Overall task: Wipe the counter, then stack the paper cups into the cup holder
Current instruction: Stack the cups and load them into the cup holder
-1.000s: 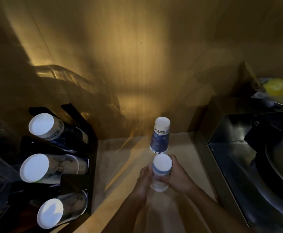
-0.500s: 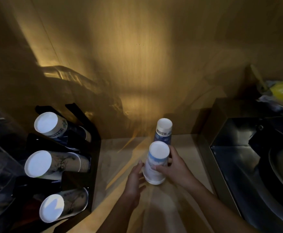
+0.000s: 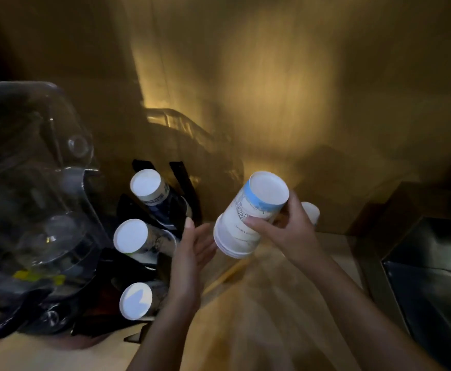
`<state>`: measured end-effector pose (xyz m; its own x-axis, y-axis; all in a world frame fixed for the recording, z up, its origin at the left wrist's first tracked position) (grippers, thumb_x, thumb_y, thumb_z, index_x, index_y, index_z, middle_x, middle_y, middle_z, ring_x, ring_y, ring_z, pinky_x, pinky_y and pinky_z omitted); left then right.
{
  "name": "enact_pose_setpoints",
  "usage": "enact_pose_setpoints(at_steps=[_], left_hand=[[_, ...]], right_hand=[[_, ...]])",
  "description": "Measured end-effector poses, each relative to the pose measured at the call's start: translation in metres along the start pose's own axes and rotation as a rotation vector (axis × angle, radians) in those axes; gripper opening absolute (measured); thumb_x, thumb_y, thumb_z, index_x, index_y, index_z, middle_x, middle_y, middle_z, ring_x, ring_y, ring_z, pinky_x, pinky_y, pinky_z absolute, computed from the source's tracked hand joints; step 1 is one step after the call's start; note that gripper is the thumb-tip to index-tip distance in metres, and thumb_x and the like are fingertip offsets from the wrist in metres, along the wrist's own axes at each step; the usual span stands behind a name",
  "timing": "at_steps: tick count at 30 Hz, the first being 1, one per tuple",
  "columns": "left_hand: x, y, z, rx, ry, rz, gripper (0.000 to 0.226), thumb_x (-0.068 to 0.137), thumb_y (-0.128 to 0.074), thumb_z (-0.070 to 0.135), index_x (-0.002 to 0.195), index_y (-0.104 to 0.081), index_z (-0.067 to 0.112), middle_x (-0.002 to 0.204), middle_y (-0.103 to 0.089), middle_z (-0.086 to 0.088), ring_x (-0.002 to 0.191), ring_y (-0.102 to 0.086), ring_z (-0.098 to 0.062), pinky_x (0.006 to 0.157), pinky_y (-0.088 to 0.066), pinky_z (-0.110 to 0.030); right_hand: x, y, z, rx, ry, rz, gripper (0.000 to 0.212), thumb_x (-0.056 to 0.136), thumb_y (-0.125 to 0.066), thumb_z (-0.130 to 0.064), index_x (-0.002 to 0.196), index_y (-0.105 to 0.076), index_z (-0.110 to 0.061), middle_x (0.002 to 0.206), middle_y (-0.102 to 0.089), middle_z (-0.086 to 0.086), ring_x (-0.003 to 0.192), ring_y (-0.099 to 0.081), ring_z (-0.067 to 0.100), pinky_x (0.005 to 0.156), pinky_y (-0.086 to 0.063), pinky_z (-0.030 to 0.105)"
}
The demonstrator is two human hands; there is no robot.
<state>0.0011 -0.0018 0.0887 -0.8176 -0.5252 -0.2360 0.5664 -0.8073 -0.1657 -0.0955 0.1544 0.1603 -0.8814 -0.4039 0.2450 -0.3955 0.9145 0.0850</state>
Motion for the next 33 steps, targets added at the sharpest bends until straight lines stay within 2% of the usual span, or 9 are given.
enact_pose_setpoints(at_steps=[6, 11, 14, 16, 18, 20, 24, 28, 33], left_hand=[[-0.018, 0.054, 0.039, -0.079, -0.084, 0.140, 0.050, 0.093, -0.033, 0.052, 0.104, -0.066, 0.017, 0.098, -0.075, 0.002, 0.097, -0.069, -0.012, 0.082, -0.049, -0.025], [-0.025, 0.104, 0.053, -0.003, -0.078, 0.237, 0.043, 0.096, -0.032, 0.045, 0.105, -0.060, 0.013, 0.083, -0.072, -0.002, 0.078, -0.067, -0.018, 0.070, -0.051, -0.027], [-0.037, 0.133, 0.053, 0.049, -0.087, 0.250, 0.044, 0.093, -0.030, 0.055, 0.099, -0.061, 0.024, 0.073, -0.076, 0.006, 0.069, -0.072, -0.010, 0.054, -0.054, -0.019], [-0.047, 0.147, 0.049, 0.065, -0.033, 0.244, 0.053, 0.088, -0.027, 0.064, 0.110, -0.056, 0.026, 0.075, -0.076, 0.011, 0.064, -0.072, -0.006, 0.047, -0.051, -0.019], [-0.054, 0.156, 0.044, 0.043, 0.057, 0.222, 0.075, 0.081, -0.025, 0.073, 0.125, -0.053, 0.019, 0.096, -0.074, 0.002, 0.075, -0.072, -0.013, 0.052, -0.050, -0.026], [-0.060, 0.163, 0.046, 0.057, 0.067, 0.198, 0.083, 0.072, -0.026, 0.077, 0.121, -0.058, 0.018, 0.098, -0.075, -0.005, 0.081, -0.073, -0.019, 0.052, -0.055, -0.026], [-0.065, 0.170, 0.051, 0.124, 0.020, 0.188, 0.067, 0.076, -0.028, 0.073, 0.093, -0.072, 0.025, 0.084, -0.078, 0.001, 0.074, -0.073, -0.012, 0.049, -0.054, -0.018], [-0.064, 0.168, 0.039, 0.131, 0.082, 0.155, 0.058, 0.087, -0.029, 0.066, 0.107, -0.067, 0.027, 0.097, -0.076, -0.004, 0.087, -0.072, -0.016, 0.060, -0.057, -0.024], [-0.062, 0.168, 0.032, 0.130, 0.089, 0.149, 0.041, 0.095, -0.032, 0.053, 0.106, -0.066, 0.032, 0.098, -0.076, -0.003, 0.086, -0.072, -0.018, 0.065, -0.059, -0.029]], right_hand=[[0.007, -0.056, -0.052, -0.015, 0.115, -0.139, 0.062, 0.059, -0.082, -0.038, 0.110, -0.048, -0.043, 0.108, -0.062, -0.023, 0.100, -0.057, -0.007, 0.072, -0.047, 0.007], [-0.001, -0.112, -0.061, -0.044, 0.141, -0.262, 0.070, 0.057, -0.081, -0.040, 0.116, -0.045, -0.037, 0.111, -0.059, -0.020, 0.103, -0.055, -0.006, 0.079, -0.046, 0.009], [-0.013, -0.145, -0.061, -0.062, 0.169, -0.354, 0.068, 0.057, -0.078, -0.047, 0.114, -0.041, -0.050, 0.113, -0.055, -0.028, 0.106, -0.051, -0.010, 0.077, -0.043, 0.004], [-0.024, -0.166, -0.062, -0.079, 0.181, -0.430, 0.066, 0.059, -0.077, -0.049, 0.111, -0.037, -0.058, 0.114, -0.050, -0.035, 0.108, -0.047, -0.012, 0.075, -0.041, 0.001], [-0.032, -0.183, -0.063, -0.122, 0.208, -0.474, 0.067, 0.059, -0.075, -0.053, 0.112, -0.035, -0.058, 0.114, -0.048, -0.036, 0.109, -0.046, -0.011, 0.078, -0.041, 0.002], [-0.036, -0.193, -0.064, -0.143, 0.224, -0.491, 0.068, 0.059, -0.074, -0.055, 0.115, -0.035, -0.054, 0.116, -0.048, -0.033, 0.110, -0.046, -0.009, 0.081, -0.042, 0.004], [-0.038, -0.206, -0.059, -0.142, 0.180, -0.547, 0.073, 0.061, -0.075, -0.051, 0.121, -0.034, -0.047, 0.119, -0.050, -0.026, 0.113, -0.046, -0.005, 0.088, -0.048, 0.017], [-0.051, -0.215, -0.058, -0.330, 0.242, -0.603, 0.080, 0.059, -0.069, -0.061, 0.126, -0.027, -0.047, 0.128, -0.045, -0.020, 0.119, -0.042, 0.002, 0.095, -0.047, 0.037], [-0.061, -0.217, -0.057, -0.392, 0.286, -0.620, 0.081, 0.062, -0.068, -0.060, 0.129, -0.024, -0.044, 0.132, -0.043, -0.017, 0.121, -0.041, 0.005, 0.094, -0.048, 0.043]])
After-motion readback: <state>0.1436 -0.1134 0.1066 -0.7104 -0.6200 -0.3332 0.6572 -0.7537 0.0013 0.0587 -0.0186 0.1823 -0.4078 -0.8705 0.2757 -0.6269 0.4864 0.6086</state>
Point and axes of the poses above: each hand's wrist, its own x-axis towards the middle knuckle, its own y-axis out of the back of the hand, z = x × y, the point moved 9 cm from there along x, towards the middle knuckle
